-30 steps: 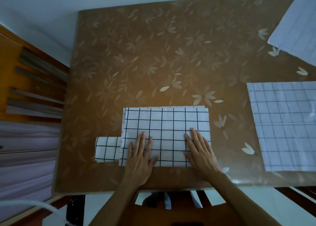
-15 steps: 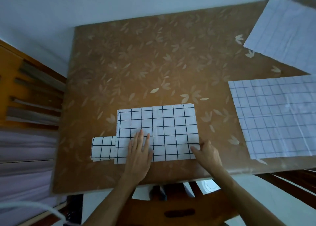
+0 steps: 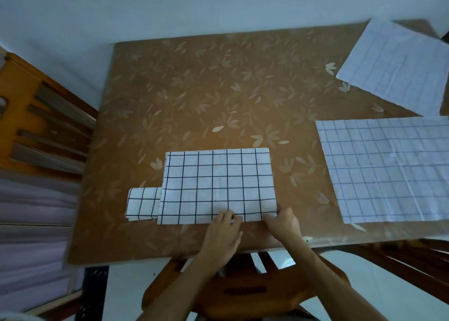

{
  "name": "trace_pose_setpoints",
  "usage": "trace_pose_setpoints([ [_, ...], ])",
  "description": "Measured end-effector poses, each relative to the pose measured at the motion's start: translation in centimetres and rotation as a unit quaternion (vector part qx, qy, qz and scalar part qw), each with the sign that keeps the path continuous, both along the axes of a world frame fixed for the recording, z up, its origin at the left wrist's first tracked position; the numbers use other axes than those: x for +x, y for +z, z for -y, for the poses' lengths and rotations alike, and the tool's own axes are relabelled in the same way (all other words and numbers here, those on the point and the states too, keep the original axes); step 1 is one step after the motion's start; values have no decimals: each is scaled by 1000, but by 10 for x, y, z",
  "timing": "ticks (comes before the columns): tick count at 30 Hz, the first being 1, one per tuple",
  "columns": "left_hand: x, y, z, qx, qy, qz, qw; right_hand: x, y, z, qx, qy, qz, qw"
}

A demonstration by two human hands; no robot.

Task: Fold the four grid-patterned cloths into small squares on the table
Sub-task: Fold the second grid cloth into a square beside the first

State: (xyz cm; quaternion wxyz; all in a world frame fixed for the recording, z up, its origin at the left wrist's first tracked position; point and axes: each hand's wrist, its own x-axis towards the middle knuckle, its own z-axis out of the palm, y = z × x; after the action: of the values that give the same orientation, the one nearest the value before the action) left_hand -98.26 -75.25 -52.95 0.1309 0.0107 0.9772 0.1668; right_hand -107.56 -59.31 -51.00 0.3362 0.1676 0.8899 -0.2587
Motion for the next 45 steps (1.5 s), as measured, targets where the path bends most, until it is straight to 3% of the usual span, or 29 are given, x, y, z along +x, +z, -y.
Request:
trace_pose_setpoints([
  [7, 3, 12, -4, 42, 55, 23, 997, 7, 19, 9, -168, -87, 23, 982],
  [11, 2, 23, -6, 114, 123, -3, 986, 18, 51, 15, -288, -2, 13, 958],
  [14, -2, 28, -6, 153, 181, -17, 971, 21, 73, 16, -333, 119, 9, 935],
  [18, 2, 39, 5, 262, 269, 38, 926, 13, 65, 1, -297, 185, -12, 937],
  [22, 23, 49, 25, 336, 271, 91, 897, -5, 41, -20, -192, 65, -37, 978],
  [26, 45, 54, 46, 355, 271, 122, 887, -18, 27, -24, -128, 197, -139, 962],
  [31, 61, 57, 69, 345, 292, 122, 884, -13, 27, -10, -118, 278, -143, 942],
  [37, 50, 67, 70, 360, 329, 21, 873, 1, 31, -20, -129, 202, -145, 960],
  [45, 39, 49, 72, 345, 353, 69, 867, 8, 30, -41, -238, 138, -86, 958],
])
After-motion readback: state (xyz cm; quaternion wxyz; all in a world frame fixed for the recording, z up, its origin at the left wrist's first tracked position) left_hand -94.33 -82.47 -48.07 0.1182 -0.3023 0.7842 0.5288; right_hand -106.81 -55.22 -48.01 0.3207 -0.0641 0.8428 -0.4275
